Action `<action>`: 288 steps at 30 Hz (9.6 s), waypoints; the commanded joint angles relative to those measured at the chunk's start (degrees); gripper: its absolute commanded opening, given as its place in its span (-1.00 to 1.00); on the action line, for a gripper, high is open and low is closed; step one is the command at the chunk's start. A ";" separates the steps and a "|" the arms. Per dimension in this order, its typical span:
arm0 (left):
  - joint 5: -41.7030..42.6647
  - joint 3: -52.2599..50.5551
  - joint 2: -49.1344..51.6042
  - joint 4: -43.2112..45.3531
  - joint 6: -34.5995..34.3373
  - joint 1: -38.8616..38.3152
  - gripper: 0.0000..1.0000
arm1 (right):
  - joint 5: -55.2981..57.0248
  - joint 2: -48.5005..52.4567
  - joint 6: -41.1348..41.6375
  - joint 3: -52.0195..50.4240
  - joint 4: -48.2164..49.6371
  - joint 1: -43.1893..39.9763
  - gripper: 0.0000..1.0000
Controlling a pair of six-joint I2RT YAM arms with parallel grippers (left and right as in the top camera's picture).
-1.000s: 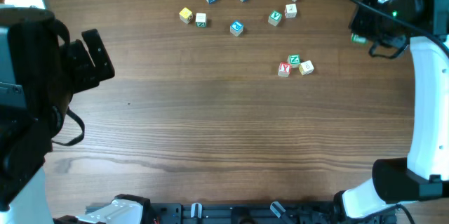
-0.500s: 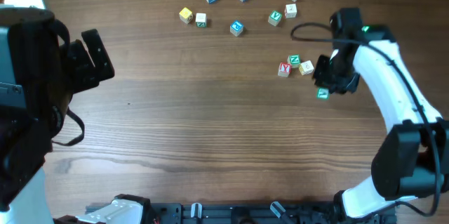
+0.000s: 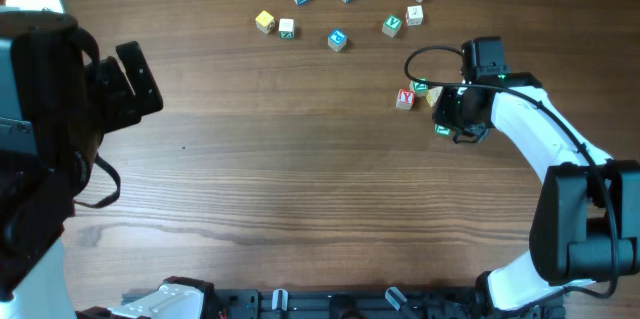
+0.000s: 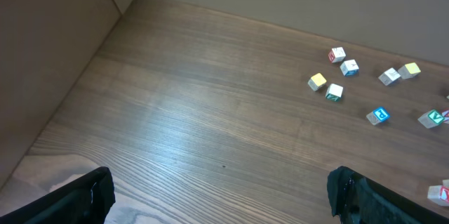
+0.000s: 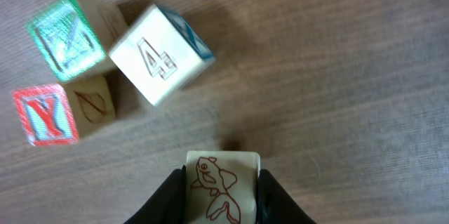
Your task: Form a circle
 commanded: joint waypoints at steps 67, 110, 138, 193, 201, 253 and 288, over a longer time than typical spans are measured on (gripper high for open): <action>-0.72 -0.02 0.02 0.00 0.11 0.26 1.00 | 0.57 2.89 -7.08 -0.50 -1.25 1.97 -0.03; -0.72 -0.02 0.02 0.00 0.11 0.26 1.00 | -0.09 2.89 -5.49 -0.46 3.39 1.97 -0.42; -0.72 -0.02 0.02 0.00 0.11 0.26 1.00 | -3.52 2.89 -5.51 -0.44 2.25 1.97 0.00; -0.72 -0.02 0.02 0.00 0.11 0.26 1.00 | -2.73 2.89 -7.15 1.33 -3.26 1.97 -0.91; -0.72 -0.02 0.02 0.00 0.11 0.26 0.99 | -4.61 3.21 -7.15 1.33 -2.27 1.97 -0.91; -0.72 -0.02 0.02 0.00 0.11 0.26 1.00 | 10.93 3.19 0.92 4.20 -6.25 -0.17 -0.91; -0.72 -0.02 0.02 0.00 0.11 0.26 1.00 | -0.17 7.69 1.79 4.15 -5.62 -0.31 -0.91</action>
